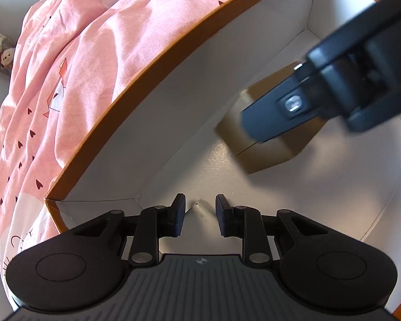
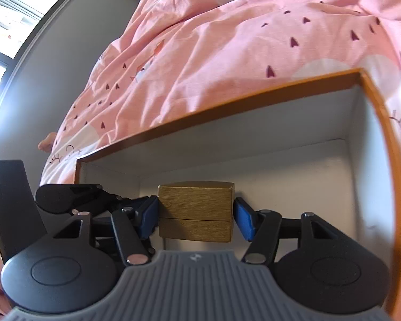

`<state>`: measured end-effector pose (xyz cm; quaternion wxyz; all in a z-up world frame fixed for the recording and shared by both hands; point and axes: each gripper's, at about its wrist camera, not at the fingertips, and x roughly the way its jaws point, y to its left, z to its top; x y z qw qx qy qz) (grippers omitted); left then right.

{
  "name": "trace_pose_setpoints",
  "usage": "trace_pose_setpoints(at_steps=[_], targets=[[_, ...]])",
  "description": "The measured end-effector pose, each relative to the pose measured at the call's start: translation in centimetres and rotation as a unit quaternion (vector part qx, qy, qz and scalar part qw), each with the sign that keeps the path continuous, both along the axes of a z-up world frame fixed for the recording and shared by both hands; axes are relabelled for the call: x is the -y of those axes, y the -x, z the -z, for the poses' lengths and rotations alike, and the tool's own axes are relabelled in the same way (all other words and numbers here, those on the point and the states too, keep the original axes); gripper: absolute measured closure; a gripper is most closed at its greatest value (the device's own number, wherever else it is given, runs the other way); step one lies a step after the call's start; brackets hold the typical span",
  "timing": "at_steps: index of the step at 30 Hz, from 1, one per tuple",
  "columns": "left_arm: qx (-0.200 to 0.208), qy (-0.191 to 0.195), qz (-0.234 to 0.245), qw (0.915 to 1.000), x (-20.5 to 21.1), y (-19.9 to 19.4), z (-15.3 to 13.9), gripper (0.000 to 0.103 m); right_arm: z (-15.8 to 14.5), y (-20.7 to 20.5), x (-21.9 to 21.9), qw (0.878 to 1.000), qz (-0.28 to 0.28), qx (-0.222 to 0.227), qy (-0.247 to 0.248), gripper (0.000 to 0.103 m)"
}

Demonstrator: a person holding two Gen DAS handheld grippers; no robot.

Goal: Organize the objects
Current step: 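Release the white box with the left tool while the right tool sets the tan box in a corner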

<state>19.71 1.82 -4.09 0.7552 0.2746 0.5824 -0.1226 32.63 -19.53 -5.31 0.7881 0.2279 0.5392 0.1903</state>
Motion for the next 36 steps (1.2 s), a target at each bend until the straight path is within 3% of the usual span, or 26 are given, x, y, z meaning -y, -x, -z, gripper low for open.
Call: trace_pose_setpoints(at_steps=[6, 17, 24, 34, 36], targets=[[-0.001, 0.052, 0.025, 0.9983, -1.8, 1.2, -3.1, 0.068, 0.4, -0.9, -2.7, 1.0, 0.002, 0.01, -0.016, 0.04], [-0.015, 0.077, 0.041, 0.9961, -4.2, 2.3, -5.8, 0.064, 0.9, -1.9, -7.6, 0.999, -0.019, 0.025, 0.001, 0.04], [-0.011, 0.074, 0.055, 0.9957, -4.0, 2.5, -6.2, 0.06, 1.2, -2.2, -10.0, 0.999, -0.044, 0.021, 0.011, 0.04], [-0.004, 0.088, 0.045, 0.9951, -4.0, 2.9, -7.0, 0.057, 0.4, -2.3, -9.4, 0.999, -0.045, 0.023, 0.002, 0.035], [-0.003, 0.088, 0.045, 0.9951, -3.9, 2.9, -7.1, 0.057, 0.2, -2.2, -8.9, 0.999, -0.042, 0.023, 0.01, 0.043]])
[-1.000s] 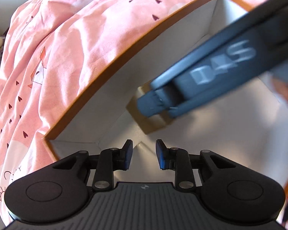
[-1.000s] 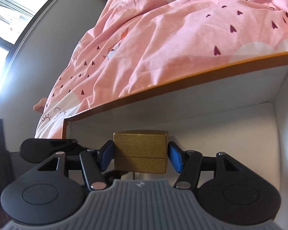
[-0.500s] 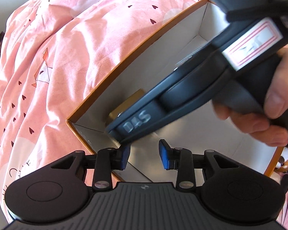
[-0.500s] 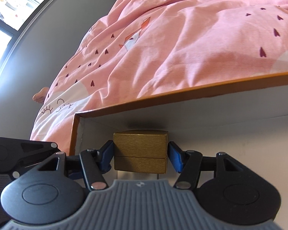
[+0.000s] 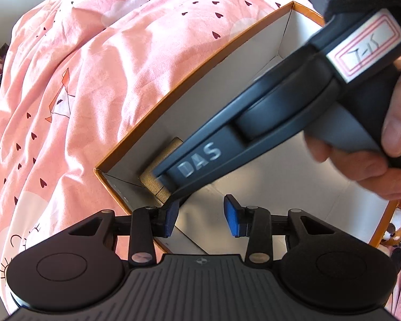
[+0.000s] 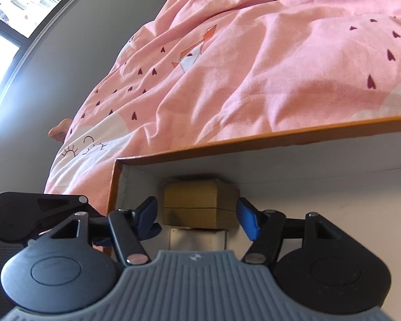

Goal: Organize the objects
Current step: 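Release the white box with the left tool while the right tool sets the tan box in a corner, then open the right tool and withdraw both tools from the orange box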

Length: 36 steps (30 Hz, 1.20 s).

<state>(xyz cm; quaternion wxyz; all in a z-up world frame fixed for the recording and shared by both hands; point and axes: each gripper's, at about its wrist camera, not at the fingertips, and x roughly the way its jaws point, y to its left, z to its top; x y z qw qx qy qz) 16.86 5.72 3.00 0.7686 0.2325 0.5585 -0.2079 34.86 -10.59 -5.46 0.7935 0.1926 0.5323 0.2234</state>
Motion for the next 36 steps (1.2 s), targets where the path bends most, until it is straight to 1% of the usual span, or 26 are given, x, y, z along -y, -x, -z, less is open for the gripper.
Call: trace_pose_setpoints(at_steps=[1, 2, 4, 5, 6, 9, 11, 13, 17, 19, 22, 24, 26, 27, 29, 31, 32, 36], targets=[[0.0, -0.001, 0.001, 1.0, 0.1, 0.0, 0.0, 0.056, 0.0, 0.0, 0.2, 1.0, 0.0, -0.005, 0.001, 0.047], [0.001, -0.002, 0.001, 1.0, 0.2, 0.0, -0.1, 0.056, 0.1, 0.0, 0.4, 1.0, 0.0, -0.01, -0.001, 0.055], [0.001, -0.004, 0.002, 1.0, 0.3, -0.1, -0.2, 0.056, 0.4, 0.1, 0.7, 1.0, -0.001, -0.017, -0.004, 0.065], [0.001, -0.005, 0.001, 1.0, 0.4, -0.2, -0.3, 0.056, 0.5, 0.1, 0.8, 1.0, -0.003, -0.02, -0.004, 0.075], [0.001, -0.005, -0.001, 1.0, 0.4, -0.3, -0.3, 0.056, 0.7, 0.1, 0.7, 1.0, -0.005, -0.023, -0.005, 0.079], [0.004, -0.005, -0.006, 1.0, 0.5, -0.5, -0.6, 0.055, 1.2, 0.2, 0.4, 0.999, -0.009, -0.03, -0.014, 0.083], [0.006, -0.001, -0.012, 0.9999, 0.5, -0.6, -0.8, 0.055, 1.2, 0.3, 0.2, 0.999, -0.01, -0.032, -0.017, 0.083], [0.009, 0.004, -0.021, 0.9997, 0.5, -0.6, -1.1, 0.055, 0.8, 0.5, 0.0, 1.0, -0.014, -0.026, -0.007, 0.083], [0.023, 0.021, -0.029, 0.9991, 0.8, -0.2, -2.3, 0.055, -0.9, 1.5, 0.6, 0.999, -0.022, 0.003, 0.025, 0.08], [0.04, 0.028, -0.032, 0.9983, 1.2, 0.2, -3.3, 0.055, -2.3, 2.4, 1.1, 0.998, -0.026, 0.029, 0.046, 0.08], [0.063, 0.05, -0.034, 0.9962, 1.8, 1.3, -5.2, 0.055, -4.4, 4.1, 2.6, 0.994, -0.019, 0.075, 0.078, 0.078], [0.078, 0.073, -0.034, 0.9937, 1.8, 1.0, -5.9, 0.055, -5.7, 5.7, 4.1, 0.991, -0.006, 0.107, 0.079, 0.073], [0.089, 0.094, -0.033, 0.991, 2.6, 1.9, -7.1, 0.055, -6.9, 7.4, 5.4, 0.988, 0.001, 0.131, 0.085, 0.07], [0.095, 0.099, -0.037, 0.9899, 2.3, 2.2, -6.3, 0.054, -7.5, 8.3, 5.9, 0.985, 0.003, 0.142, 0.094, 0.07], [0.1, 0.103, -0.05, 0.9884, 3.4, 2.7, -4.5, 0.05, -8.5, 10.5, 6.9, 0.98, 0.008, 0.163, 0.112, 0.069], [0.101, 0.116, -0.064, 0.9861, 3.8, 4.7, -5.2, 0.049, -9.3, 12.7, 8.0, 0.977, 0.015, 0.177, 0.122, 0.067], [0.098, 0.122, -0.074, 0.9849, 4.7, 4.0, -4.1, 0.049, -9.6, 13.7, 8.6, 0.975, 0.017, 0.182, 0.123, 0.067], [0.092, 0.16, -0.103, 0.9775, 5.9, 9.5, -5.2, 0.049, -10.2, 18.1, 10.6, 0.973, 0.028, 0.195, 0.123, 0.067]])
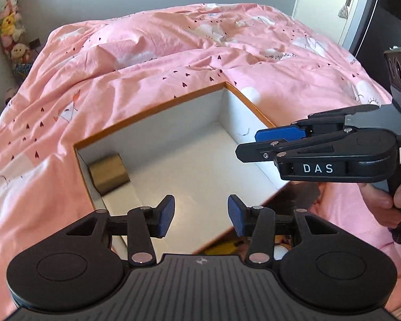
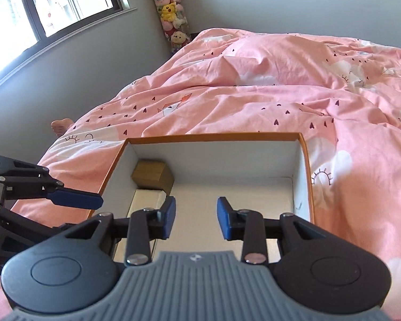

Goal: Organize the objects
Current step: 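Open the right tool and withdraw both tools from the orange box, then grasp the white striped-hat plush with the left tool while the right tool grasps the brown dog plush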

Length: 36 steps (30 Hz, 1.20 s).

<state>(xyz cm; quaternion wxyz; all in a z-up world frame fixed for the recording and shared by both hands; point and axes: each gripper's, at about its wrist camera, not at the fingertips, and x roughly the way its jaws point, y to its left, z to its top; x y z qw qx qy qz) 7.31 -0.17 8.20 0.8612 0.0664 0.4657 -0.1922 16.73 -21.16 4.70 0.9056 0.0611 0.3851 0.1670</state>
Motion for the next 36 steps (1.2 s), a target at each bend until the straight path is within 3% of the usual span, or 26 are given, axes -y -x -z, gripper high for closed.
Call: trace_pose_setpoints(at_steps=[6, 9, 11, 14, 21, 36], targets=[[-0.035, 0.046, -0.025, 0.998, 2.6, 5.1, 2.5, 0.049, 1.7, 5.5, 0.5, 1.0, 0.012, -0.021, 0.018, 0.067], [-0.054, 0.049, -0.041, 0.9965, 3.0, 4.9, 4.6, 0.049, 3.3, 7.6, 0.7, 0.998, 0.017, -0.049, 0.017, 0.067], [-0.067, 0.052, -0.055, 0.9949, 3.5, 2.3, 6.3, 0.047, 4.4, 8.8, 0.6, 0.998, 0.02, -0.064, 0.022, 0.067], [-0.067, 0.036, -0.063, 0.9951, 3.2, 1.5, 7.9, 0.044, 5.7, 10.2, 0.4, 0.996, 0.021, -0.078, 0.03, 0.067], [-0.07, 0.041, -0.07, 0.9943, 2.4, 2.3, 9.9, 0.04, 8.0, 11.7, 0.7, 0.993, 0.02, -0.114, 0.033, 0.067], [-0.06, -0.044, -0.082, 0.9939, 4.2, 2.4, 11.4, 0.04, 9.5, 10.6, 1.6, 0.988, 0.008, -0.151, 0.017, 0.066]])
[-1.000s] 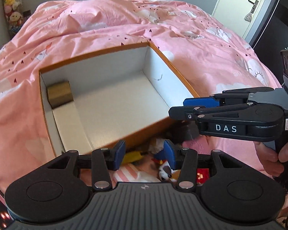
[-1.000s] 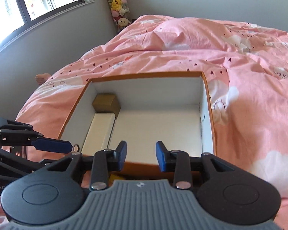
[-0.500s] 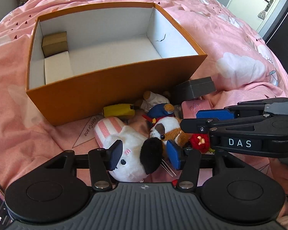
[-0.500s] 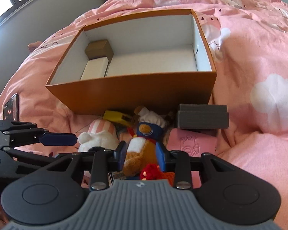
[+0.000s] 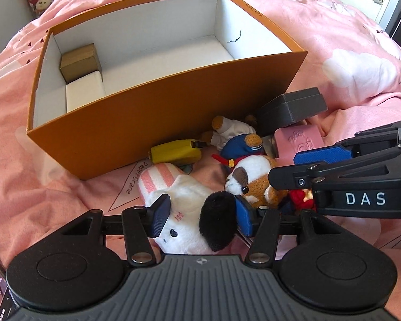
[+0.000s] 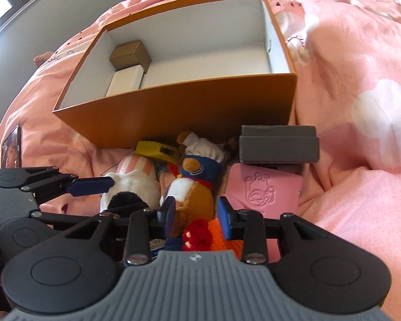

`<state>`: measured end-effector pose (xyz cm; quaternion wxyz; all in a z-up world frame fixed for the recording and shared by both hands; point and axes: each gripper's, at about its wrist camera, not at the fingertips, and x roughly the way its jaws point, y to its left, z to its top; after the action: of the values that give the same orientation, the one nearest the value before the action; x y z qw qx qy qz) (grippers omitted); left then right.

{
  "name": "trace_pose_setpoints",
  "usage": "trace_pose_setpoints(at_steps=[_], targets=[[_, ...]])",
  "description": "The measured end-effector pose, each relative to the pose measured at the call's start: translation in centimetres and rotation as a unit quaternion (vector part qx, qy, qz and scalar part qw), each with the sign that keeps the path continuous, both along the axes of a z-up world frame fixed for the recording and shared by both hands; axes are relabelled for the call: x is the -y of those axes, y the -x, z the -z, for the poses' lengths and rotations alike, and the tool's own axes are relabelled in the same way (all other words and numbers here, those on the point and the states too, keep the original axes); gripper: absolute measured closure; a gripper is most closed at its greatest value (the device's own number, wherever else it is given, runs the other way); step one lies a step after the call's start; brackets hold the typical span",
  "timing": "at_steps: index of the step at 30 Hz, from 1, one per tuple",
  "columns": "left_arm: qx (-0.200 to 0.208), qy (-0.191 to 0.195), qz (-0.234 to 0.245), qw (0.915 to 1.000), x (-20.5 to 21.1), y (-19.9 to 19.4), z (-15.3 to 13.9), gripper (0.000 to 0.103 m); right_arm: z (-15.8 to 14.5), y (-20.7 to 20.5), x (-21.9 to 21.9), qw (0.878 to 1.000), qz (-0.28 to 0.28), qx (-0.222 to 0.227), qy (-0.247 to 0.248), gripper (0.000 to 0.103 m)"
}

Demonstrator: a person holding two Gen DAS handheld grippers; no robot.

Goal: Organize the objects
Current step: 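Grasp the white striped-hat plush with the left tool while the right tool grasps the brown dog plush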

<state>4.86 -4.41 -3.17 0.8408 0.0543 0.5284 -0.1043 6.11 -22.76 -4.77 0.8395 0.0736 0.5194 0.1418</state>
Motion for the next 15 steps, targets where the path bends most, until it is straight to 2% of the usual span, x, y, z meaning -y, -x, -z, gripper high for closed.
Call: trace_pose_setpoints(at_steps=[5, 8, 15], targets=[[-0.016, 0.015, -0.017, 0.9996, -2.1, 0.5, -0.7, 0.04, 0.2, -0.7, -1.3, 0.999, -0.035, -0.004, 0.013, 0.065], [-0.028, 0.039, -0.041, 0.998, -4.1, 0.7, -0.9, 0.04, 0.5, -1.3, -2.0, 0.998, -0.05, -0.011, 0.032, 0.06], [-0.052, 0.09, -0.098, 0.9897, -7.5, 0.6, -0.9, 0.036, 2.0, -2.8, -3.2, 0.995, -0.077, -0.038, 0.049, 0.054]])
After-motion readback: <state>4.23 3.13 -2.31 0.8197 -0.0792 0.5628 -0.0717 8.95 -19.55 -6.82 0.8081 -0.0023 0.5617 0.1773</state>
